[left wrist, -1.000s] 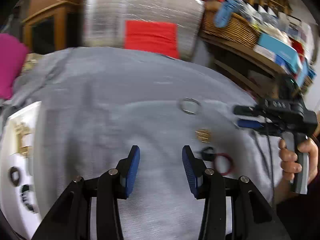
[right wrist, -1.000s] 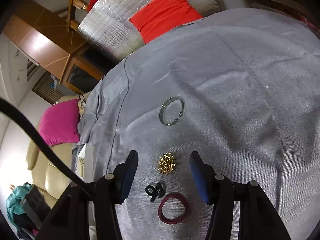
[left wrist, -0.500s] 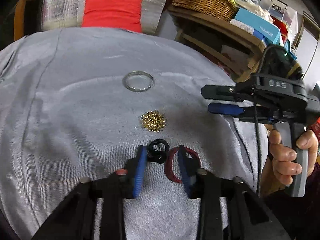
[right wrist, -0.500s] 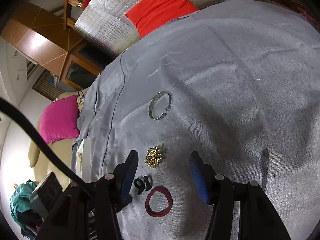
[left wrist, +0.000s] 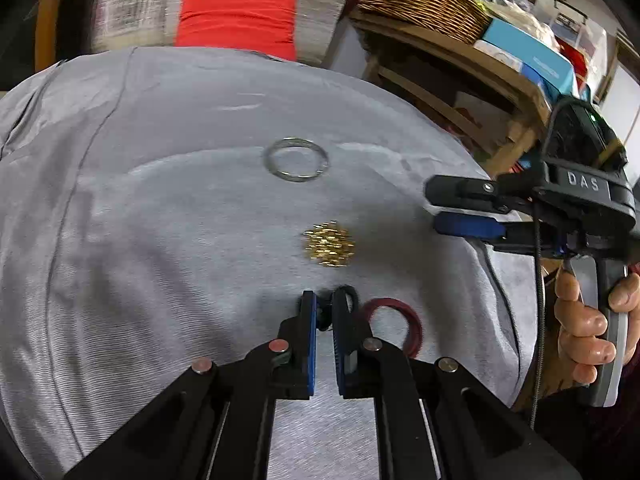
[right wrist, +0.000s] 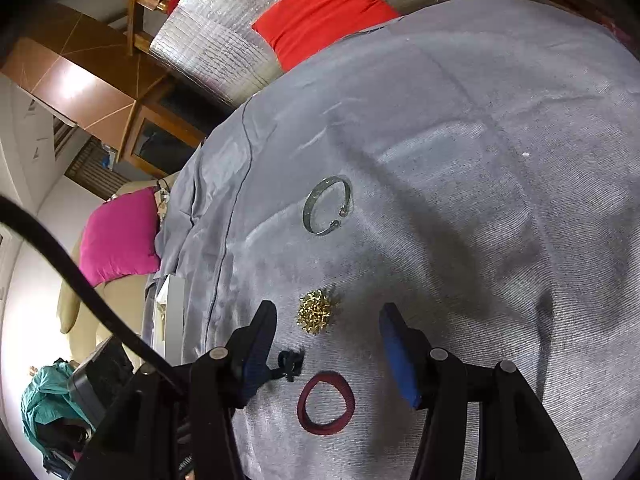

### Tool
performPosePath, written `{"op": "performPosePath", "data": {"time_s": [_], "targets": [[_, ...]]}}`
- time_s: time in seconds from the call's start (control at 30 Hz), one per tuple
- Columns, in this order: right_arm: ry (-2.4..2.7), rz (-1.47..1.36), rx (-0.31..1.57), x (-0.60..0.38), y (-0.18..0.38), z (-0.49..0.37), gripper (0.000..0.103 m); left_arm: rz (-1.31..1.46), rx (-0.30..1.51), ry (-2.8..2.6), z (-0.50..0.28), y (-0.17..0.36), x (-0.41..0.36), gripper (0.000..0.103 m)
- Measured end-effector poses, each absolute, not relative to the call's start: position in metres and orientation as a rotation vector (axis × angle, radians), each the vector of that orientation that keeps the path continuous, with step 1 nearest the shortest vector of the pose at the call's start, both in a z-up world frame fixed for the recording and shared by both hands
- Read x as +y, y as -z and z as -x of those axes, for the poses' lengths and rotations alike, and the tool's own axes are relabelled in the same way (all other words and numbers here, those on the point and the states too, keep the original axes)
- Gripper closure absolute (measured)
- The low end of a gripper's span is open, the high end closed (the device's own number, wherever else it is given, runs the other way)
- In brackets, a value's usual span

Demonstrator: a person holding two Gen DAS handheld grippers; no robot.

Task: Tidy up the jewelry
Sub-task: 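Grasp the small black hair tie with the left tool while the right tool grasps the gold brooch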

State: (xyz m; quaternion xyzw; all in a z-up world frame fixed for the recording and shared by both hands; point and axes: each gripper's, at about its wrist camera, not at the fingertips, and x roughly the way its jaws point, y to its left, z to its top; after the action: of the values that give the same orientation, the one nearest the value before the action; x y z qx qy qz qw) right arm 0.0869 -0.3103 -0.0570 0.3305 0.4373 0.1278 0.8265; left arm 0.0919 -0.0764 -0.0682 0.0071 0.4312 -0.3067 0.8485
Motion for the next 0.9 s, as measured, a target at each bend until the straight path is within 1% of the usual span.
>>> {"op": "performPosePath", "data": {"time_s": [0.17, 0.23, 0.27, 0.3, 0.33, 0.37, 0.4, 0.47, 0.6, 0.63, 0.7, 0.9], "targets": [[-0.276, -0.715, 0.936, -0.308, 0.058, -0.087, 0.046, 0.054, 0.938, 0.588, -0.104, 0.068, -0.052, 0.095], [-0.283, -0.721, 0.947, -0.306, 0.059, -0.088, 0.046, 0.07, 0.953, 0.587, -0.106, 0.069, -0.049, 0.093], [-0.283, -0.724, 0.95, -0.306, 0.06, -0.088, 0.045, 0.08, 0.961, 0.591, -0.106, 0.069, -0.048, 0.088], [-0.285, -0.727, 0.952, -0.306, 0.06, -0.088, 0.045, 0.093, 0.97, 0.603, -0.106, 0.07, -0.048, 0.076], [-0.288, -0.732, 0.952, -0.305, 0.06, -0.088, 0.045, 0.104, 0.974, 0.622, -0.104, 0.069, -0.05, 0.07], [-0.29, -0.736, 0.95, -0.305, 0.06, -0.088, 0.045, 0.105, 0.97, 0.633, -0.103, 0.069, -0.051, 0.061], [-0.292, -0.738, 0.951, -0.304, 0.06, -0.089, 0.046, 0.103, 0.962, 0.65, -0.1, 0.068, -0.054, 0.055], [-0.296, -0.74, 0.953, -0.301, 0.061, -0.091, 0.045, 0.087, 0.954, 0.687, -0.096, 0.067, -0.062, 0.053], [-0.31, -0.731, 0.967, -0.292, 0.062, -0.095, 0.045, 0.0, 0.975, 0.685, -0.092, 0.079, -0.082, 0.053], [-0.313, -0.726, 0.973, -0.289, 0.063, -0.096, 0.045, -0.013, 0.977, 0.687, -0.092, 0.082, -0.085, 0.056], [-0.317, -0.722, 0.981, -0.284, 0.065, -0.099, 0.045, -0.042, 0.981, 0.684, -0.091, 0.087, -0.092, 0.084], [-0.3, -0.683, 1.017, -0.27, 0.072, -0.11, 0.045, -0.032, 0.941, 0.644, -0.089, 0.081, -0.077, 0.086]]}}
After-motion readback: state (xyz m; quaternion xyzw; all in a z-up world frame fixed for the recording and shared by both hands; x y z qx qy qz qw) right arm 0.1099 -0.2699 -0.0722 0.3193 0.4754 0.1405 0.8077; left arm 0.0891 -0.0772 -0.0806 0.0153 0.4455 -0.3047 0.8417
